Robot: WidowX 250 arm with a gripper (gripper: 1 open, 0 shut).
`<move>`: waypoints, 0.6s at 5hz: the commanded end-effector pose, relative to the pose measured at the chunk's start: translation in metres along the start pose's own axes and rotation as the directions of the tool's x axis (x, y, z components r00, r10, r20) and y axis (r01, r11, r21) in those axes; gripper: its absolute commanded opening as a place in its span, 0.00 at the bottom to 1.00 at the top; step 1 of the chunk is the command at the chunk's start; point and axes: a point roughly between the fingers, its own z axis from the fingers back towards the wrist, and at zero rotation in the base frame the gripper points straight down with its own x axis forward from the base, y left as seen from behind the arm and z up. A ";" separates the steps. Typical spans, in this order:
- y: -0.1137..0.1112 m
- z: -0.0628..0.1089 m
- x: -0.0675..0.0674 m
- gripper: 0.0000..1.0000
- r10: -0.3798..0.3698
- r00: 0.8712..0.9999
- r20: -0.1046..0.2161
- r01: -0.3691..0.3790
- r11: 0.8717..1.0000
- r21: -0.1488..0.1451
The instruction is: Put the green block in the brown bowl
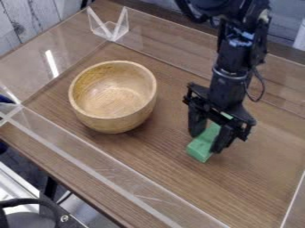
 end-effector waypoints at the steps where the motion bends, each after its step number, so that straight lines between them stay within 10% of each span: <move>1: -0.005 0.009 0.018 0.00 -0.021 0.998 0.054 0.021 1.000 -0.005; 3: -0.011 0.001 0.028 0.00 -0.054 0.998 0.041 0.054 0.998 -0.017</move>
